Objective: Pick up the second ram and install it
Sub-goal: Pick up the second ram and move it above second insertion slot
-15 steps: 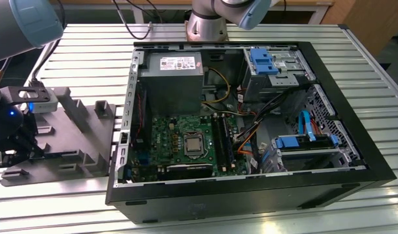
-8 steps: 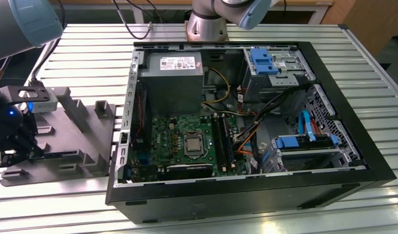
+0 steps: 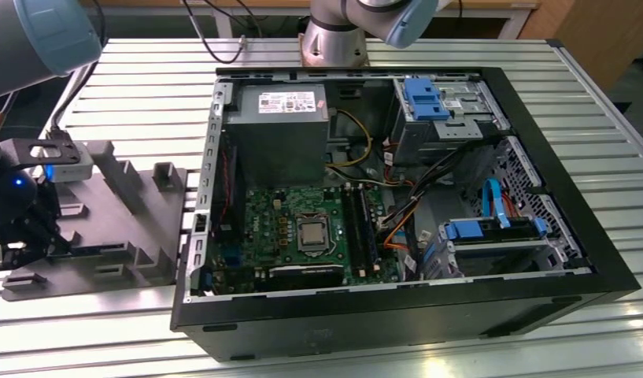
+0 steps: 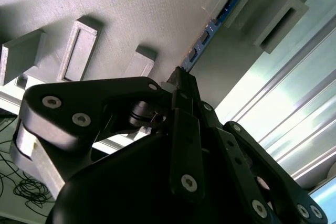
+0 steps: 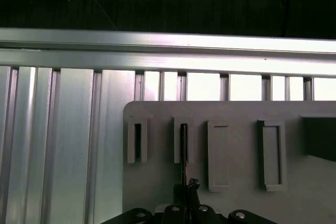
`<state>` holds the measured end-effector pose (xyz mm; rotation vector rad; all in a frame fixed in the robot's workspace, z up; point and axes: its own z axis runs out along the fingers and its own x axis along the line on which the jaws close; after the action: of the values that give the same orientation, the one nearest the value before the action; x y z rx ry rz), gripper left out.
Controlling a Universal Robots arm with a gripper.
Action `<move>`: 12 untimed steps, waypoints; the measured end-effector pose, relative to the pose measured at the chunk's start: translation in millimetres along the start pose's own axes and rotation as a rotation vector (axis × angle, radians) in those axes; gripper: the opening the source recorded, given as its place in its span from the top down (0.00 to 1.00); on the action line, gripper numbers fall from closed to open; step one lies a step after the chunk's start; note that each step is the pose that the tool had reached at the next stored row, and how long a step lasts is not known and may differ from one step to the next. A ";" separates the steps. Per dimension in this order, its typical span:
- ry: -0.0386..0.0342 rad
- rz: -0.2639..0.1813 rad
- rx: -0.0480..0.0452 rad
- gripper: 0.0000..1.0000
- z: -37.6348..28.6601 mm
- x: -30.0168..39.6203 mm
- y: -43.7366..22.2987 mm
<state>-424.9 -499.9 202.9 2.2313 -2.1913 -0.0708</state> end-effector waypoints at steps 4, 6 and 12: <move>0.0003 0.000 -0.0003 0.88 -2.0 0.0 0.1; 0.0000 0.000 0.0000 0.88 -3.9 -0.1 0.2; 0.0001 0.000 -0.0001 0.88 -10.2 -0.2 0.4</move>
<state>-424.9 -499.9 213.1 2.2312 -2.1912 -0.0708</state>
